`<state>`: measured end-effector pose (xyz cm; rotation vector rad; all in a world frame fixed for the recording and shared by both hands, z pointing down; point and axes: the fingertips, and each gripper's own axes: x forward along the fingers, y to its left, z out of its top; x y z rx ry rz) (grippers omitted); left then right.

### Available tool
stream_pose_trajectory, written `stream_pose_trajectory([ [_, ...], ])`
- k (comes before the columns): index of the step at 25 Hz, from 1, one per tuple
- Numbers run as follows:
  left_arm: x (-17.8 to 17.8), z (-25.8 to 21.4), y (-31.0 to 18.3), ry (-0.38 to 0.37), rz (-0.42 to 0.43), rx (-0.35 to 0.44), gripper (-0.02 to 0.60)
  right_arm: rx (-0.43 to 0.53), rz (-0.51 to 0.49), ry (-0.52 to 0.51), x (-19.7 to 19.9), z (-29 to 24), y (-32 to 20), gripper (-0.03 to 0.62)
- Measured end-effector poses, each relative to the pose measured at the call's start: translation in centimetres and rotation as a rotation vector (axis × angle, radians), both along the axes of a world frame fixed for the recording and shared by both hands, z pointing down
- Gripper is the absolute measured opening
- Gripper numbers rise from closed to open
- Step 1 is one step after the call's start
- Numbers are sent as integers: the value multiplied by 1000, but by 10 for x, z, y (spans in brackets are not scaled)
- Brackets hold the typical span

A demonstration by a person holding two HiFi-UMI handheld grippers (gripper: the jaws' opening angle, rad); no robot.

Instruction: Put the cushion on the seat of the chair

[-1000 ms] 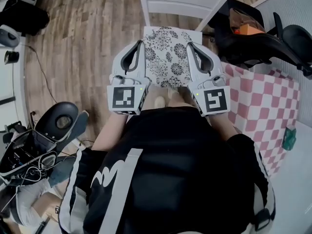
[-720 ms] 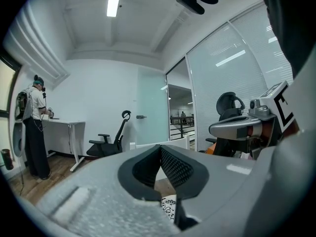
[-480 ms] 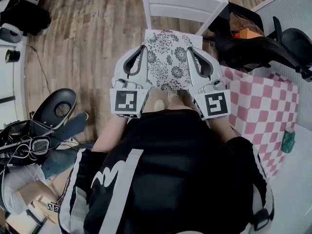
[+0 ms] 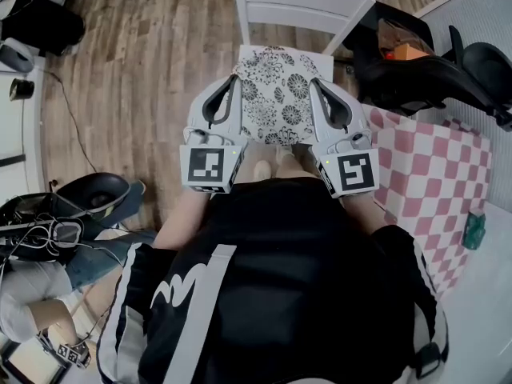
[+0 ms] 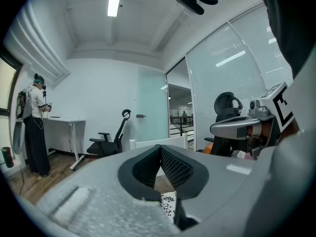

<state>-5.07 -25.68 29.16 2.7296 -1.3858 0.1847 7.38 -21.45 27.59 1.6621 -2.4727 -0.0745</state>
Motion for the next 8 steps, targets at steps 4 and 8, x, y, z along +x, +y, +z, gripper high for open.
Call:
stream_pose_trajectory([
  [4,-1,0,6,1,4,3,0,-2,4,-3,2,1,6,-2],
  [8,-4,1,13,0,6,5,0,-5,5,-1,0,2,12,-2],
])
